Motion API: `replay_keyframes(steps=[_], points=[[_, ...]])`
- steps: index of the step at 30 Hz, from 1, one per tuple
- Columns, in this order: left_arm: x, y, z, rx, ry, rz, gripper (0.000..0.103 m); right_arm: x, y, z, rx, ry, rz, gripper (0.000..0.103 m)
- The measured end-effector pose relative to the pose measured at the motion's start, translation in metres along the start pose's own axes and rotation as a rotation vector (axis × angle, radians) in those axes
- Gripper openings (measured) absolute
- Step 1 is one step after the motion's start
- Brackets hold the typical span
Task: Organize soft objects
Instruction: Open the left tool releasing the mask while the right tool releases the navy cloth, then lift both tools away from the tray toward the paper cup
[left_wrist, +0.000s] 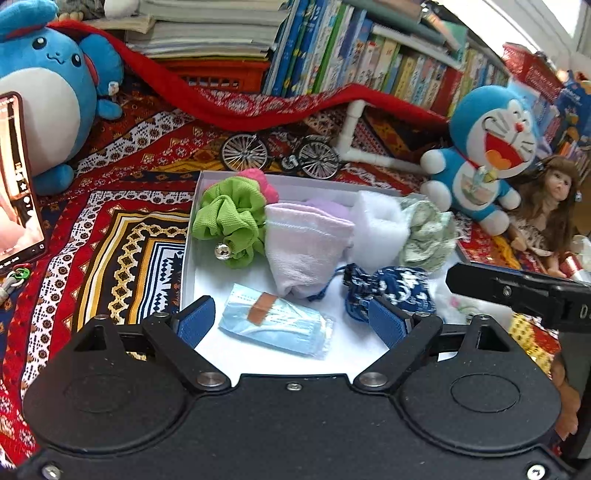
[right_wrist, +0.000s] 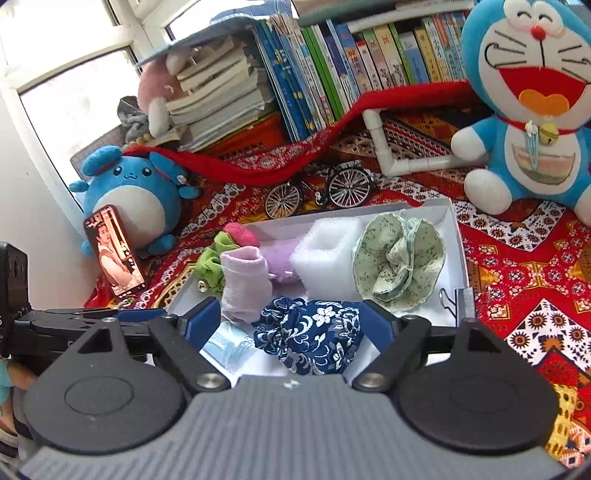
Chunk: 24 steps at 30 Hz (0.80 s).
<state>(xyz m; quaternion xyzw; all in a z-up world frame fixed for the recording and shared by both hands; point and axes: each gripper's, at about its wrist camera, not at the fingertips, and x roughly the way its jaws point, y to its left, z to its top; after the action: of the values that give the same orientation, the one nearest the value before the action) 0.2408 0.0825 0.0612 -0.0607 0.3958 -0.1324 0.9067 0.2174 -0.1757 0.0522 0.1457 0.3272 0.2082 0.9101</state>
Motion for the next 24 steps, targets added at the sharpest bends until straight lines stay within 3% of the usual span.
replay_keyframes(steps=[6,10,17,24], points=[[-0.031,-0.006,-0.009,0.0,-0.054,-0.025,0.09,-0.025,0.003,0.0,-0.004,-0.048,0.016,0.094],[-0.055,-0.011,-0.019,0.018,-0.123,0.002,0.092,-0.044,0.004,-0.001,-0.018,-0.087,0.023,0.097],[-0.095,-0.012,-0.053,0.006,-0.212,0.012,0.093,-0.072,0.002,-0.009,-0.012,-0.133,0.044,0.1],[-0.129,-0.023,-0.096,0.039,-0.253,0.008,0.093,-0.092,-0.001,-0.021,-0.02,-0.16,0.035,0.101]])
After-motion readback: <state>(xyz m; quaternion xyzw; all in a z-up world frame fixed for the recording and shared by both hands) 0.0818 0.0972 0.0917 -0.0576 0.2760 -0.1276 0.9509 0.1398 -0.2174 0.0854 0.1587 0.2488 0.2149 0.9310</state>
